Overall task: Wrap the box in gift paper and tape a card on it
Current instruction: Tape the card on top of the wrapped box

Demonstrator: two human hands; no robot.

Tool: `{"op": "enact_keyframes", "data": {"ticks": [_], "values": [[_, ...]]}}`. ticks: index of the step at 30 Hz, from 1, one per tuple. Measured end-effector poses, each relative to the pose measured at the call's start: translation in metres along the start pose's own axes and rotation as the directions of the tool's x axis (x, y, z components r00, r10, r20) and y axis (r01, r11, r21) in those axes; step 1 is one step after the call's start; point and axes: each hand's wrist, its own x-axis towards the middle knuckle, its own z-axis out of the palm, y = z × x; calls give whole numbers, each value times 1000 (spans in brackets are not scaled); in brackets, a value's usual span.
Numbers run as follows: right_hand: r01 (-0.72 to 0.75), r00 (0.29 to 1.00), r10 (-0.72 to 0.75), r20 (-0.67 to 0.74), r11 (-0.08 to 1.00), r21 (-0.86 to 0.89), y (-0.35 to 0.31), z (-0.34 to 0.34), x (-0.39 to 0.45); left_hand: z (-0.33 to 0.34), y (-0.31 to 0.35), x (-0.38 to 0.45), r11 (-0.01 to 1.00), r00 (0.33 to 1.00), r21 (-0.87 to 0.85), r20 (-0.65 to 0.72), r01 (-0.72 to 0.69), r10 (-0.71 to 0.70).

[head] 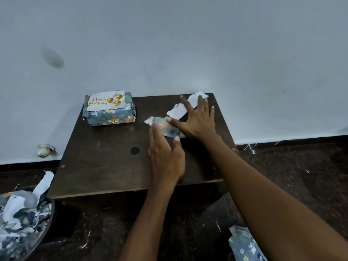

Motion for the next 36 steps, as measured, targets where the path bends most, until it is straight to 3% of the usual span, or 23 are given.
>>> {"op": "enact_keyframes", "data": {"ticks": [4, 15, 20, 25, 27, 30, 32, 33, 35, 36], "values": [[78, 997, -76, 32, 992, -101, -7, 14, -4, 7, -3, 16, 999, 999, 12, -2, -50, 50], [220, 951, -212, -225, 975, 12, -28, 32, -31, 16, -12, 21, 988, 995, 115, -4, -100, 102], [134, 991, -133, -27, 991, 15, -35, 14, -39, 8, -13, 18, 994, 994, 67, 71, -88, 83], [196, 979, -189, -72, 974, 115, -33, 9, -39, 2, -11, 16, 984, 990, -163, 133, 68, -46], [124, 992, -105, -77, 939, 321, -36, 6, -34, -4, -9, 16, 906, 970, -366, 192, 212, -149], [-70, 993, 115, -40, 804, 591, -61, 2, -28, -17, -2, 22, 715, 929, -592, 245, 371, -279], [-124, 978, 203, -39, 727, 675, -89, -2, -27, -34, 9, 30, 510, 853, -706, 272, 492, -446], [-138, 973, 229, -28, 678, 722, -103, -4, -27, -41, 16, 34, 354, 782, -751, 332, 557, -527], [-184, 961, 275, 20, 583, 791, -132, -8, -30, -57, 28, 42, 92, 673, -771, 483, 630, -560], [-217, 954, 295, 52, 561, 799, -146, -11, -31, -67, 33, 44, 30, 658, -764, 535, 645, -531]]}}
